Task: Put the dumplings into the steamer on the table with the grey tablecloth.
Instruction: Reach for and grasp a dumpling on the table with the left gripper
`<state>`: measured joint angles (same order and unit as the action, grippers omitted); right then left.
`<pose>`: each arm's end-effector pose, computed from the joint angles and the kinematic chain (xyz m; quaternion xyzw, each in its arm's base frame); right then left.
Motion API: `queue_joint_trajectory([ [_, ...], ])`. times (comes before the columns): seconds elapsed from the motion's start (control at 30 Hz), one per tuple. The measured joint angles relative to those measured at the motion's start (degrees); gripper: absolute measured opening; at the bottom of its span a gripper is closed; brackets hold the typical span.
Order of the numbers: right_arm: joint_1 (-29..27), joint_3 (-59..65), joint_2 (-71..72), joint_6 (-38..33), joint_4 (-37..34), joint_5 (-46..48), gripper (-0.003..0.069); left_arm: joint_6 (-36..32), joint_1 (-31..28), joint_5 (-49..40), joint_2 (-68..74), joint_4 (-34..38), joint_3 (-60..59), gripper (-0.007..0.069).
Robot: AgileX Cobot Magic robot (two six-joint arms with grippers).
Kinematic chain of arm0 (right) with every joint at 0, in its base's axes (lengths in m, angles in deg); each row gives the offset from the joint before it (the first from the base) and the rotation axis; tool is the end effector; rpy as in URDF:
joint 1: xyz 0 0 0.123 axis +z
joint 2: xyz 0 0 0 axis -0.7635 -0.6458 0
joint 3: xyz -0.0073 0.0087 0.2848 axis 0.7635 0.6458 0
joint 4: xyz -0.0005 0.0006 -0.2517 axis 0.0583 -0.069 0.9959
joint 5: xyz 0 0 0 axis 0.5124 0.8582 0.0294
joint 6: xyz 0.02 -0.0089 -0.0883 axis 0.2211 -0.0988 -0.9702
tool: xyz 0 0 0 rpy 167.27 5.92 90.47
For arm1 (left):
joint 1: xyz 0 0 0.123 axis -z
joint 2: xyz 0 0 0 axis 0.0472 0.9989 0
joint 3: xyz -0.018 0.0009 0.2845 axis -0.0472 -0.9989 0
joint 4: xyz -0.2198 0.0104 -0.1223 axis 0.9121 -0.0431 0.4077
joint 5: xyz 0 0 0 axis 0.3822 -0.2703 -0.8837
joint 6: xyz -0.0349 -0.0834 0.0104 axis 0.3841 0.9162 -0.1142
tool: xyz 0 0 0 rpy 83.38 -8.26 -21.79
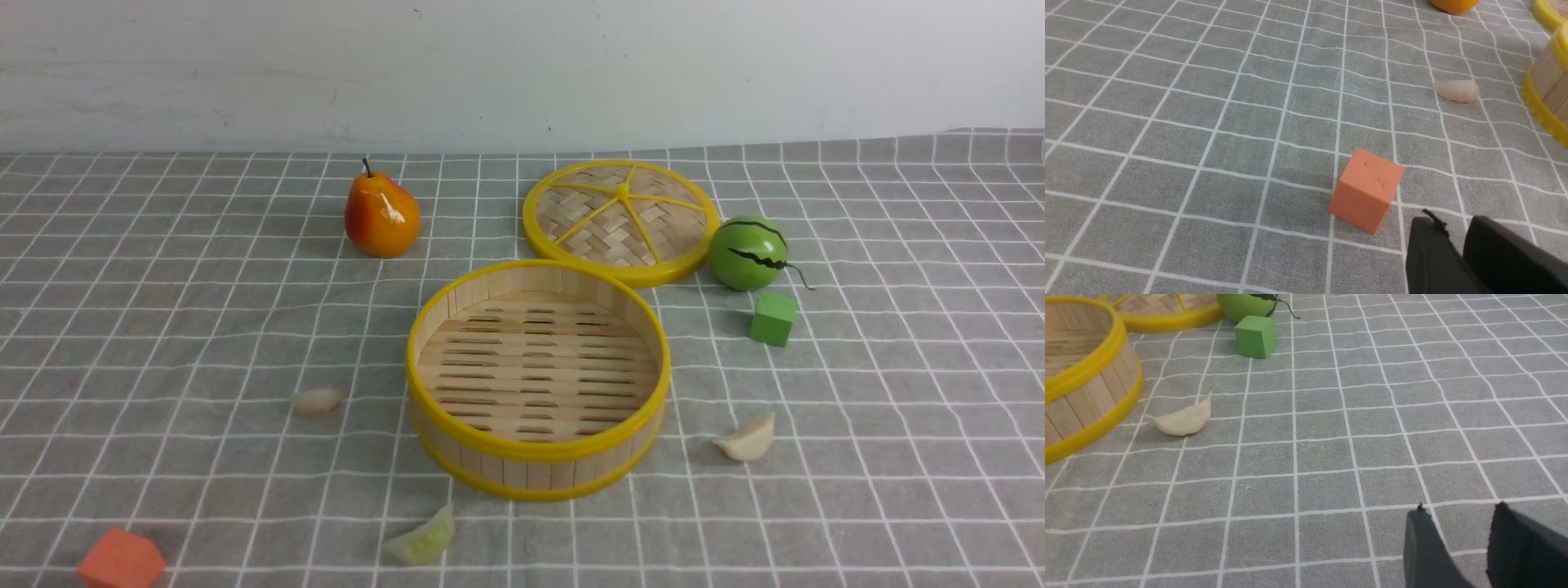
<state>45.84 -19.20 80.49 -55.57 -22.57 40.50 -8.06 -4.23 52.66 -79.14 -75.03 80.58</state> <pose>0.0524 -0.0014 0.1735 0.0598 0.8023 0.0177 0.5936 0.0524 0.0012 0.1688 -0.0888 0.8053 -0.0503 0.5840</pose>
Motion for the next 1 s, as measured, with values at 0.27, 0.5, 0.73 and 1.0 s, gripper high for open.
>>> queue_joint_trajectory([
  [0.27,0.0,0.0,0.0,0.0,0.0,0.0,0.0240,0.0,0.0,0.0,0.0,0.0,0.0,0.0125],
  [0.5,0.0,0.0,0.0,0.0,0.0,0.0,0.0240,0.0,0.0,0.0,0.0,0.0,0.0,0.0125],
  [0.73,0.0,0.0,0.0,0.0,0.0,0.0,0.0240,0.0,1.6,0.0,0.0,0.0,0.0,0.0130],
  [1.0,0.0,0.0,0.0,0.0,0.0,0.0,0.0240,0.0,2.9,0.0,0.0,0.0,0.0,0.0137],
])
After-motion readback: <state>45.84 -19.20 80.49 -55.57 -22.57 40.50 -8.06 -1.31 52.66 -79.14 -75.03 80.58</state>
